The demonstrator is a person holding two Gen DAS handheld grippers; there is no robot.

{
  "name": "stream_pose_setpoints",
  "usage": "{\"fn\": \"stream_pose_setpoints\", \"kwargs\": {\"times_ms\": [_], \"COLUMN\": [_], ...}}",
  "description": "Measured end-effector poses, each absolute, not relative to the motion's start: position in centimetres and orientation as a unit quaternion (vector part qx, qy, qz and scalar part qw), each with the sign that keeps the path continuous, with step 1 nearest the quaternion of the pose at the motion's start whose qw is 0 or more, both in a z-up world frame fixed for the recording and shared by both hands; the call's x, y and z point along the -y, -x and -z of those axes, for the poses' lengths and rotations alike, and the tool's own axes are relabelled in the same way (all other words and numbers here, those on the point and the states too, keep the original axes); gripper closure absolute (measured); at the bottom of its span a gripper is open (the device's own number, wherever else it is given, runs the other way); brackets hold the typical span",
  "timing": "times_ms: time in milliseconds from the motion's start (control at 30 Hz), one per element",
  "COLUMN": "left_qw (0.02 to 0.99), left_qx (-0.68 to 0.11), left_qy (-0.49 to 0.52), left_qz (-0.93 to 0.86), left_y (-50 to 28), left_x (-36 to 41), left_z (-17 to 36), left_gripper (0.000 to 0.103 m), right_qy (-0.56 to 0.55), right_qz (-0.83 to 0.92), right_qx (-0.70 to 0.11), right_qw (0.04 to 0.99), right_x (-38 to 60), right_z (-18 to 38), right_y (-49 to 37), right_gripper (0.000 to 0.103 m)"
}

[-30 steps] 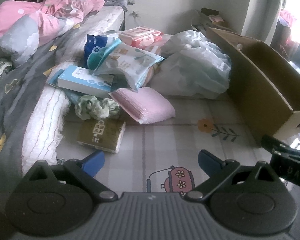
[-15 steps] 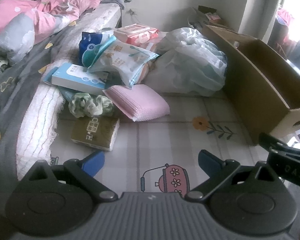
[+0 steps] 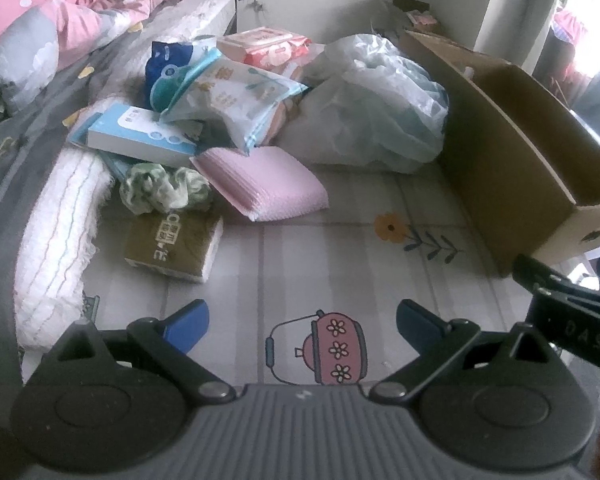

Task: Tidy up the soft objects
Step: 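Move both tools toward the pink mesh pad on the mat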

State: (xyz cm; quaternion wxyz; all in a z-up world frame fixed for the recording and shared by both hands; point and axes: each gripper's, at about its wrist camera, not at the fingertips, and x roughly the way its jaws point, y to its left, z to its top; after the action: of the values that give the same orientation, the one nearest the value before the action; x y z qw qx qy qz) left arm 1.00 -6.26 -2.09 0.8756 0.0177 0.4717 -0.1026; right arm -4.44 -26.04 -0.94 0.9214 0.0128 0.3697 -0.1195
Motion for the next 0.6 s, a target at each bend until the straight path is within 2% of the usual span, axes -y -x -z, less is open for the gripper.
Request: {"fn": "stream_pose_setpoints", "kwargs": {"times_ms": [600], "left_qw": [0.872], "left_qx": [-0.478], "left_qy": [-0.015], "left_qz": [0.104], "left_y": [-0.91], "left_x": [6.37], "left_z": [2.14], "left_gripper": [0.002], "right_qy": [-0.014], "right_qz": [0.121], "right_qx": [-0.373], "right_qw": [0.920], "right_x": [26.24], "right_z": [1.11], "right_y": [4.46], "right_gripper": [0.001]}}
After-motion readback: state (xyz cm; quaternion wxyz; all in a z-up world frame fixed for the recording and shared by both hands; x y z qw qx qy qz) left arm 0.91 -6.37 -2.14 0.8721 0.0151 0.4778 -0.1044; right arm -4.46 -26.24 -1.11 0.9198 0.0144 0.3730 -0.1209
